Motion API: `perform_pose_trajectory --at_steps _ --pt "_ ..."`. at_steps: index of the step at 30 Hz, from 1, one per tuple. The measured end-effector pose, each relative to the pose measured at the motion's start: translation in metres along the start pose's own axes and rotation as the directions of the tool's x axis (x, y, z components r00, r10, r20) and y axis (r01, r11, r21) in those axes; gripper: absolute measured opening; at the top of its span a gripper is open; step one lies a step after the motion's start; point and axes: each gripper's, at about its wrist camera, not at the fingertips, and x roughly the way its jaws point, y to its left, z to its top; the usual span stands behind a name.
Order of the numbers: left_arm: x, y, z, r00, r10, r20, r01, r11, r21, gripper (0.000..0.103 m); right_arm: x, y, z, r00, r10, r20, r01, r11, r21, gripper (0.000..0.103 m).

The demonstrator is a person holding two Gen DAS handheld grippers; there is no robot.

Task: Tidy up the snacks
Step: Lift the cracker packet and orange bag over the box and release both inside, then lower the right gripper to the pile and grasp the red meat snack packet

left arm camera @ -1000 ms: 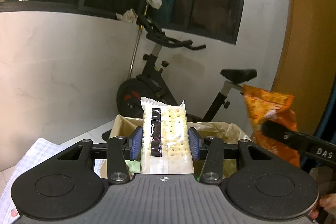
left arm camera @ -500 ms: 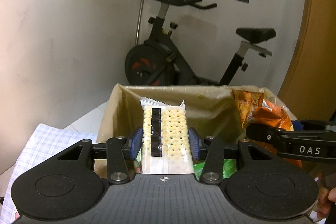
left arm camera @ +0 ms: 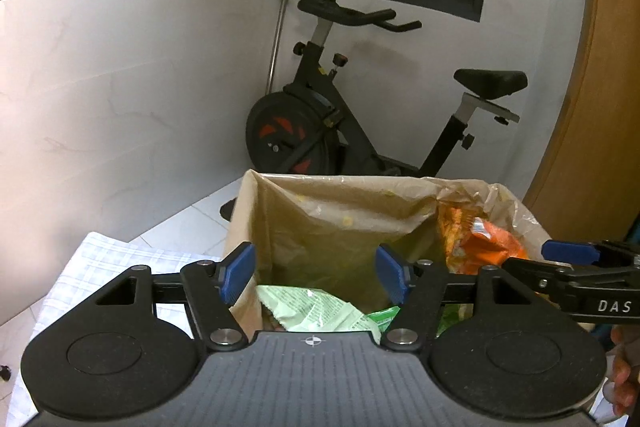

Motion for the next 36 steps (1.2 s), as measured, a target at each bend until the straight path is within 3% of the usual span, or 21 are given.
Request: perform_pose_trajectory --at_steps 7,17,25,36 --pt "-0.039 0.004 -0.002 0.999 -0.006 0.042 0.005 1.0 0.026 0.071 -0.041 0.0 -0.006 0.996 0.039 0.076 -0.038 0.999 -0.006 0.089" --pt "-0.088 0.027 -0.016 0.996 0.022 0.091 -0.024 0.999 0.023 0.072 -0.097 -0.004 -0.029 0.975 0.069 0.212 -0.073 0.997 0.009 0.1" --pt "-0.107 0.053 -0.059 0.995 0.056 0.077 -0.056 0.998 0.002 0.079 -0.117 -0.009 -0.065 0.956 0.089 0.279 -0.099 0.995 0.023 0.103" --pt "-0.085 0.07 -0.133 0.994 0.086 -0.067 -0.091 0.992 -0.087 0.079 -0.102 0.002 -0.133 0.983 0.095 0.158 -0.086 0.994 -0.063 0.102"
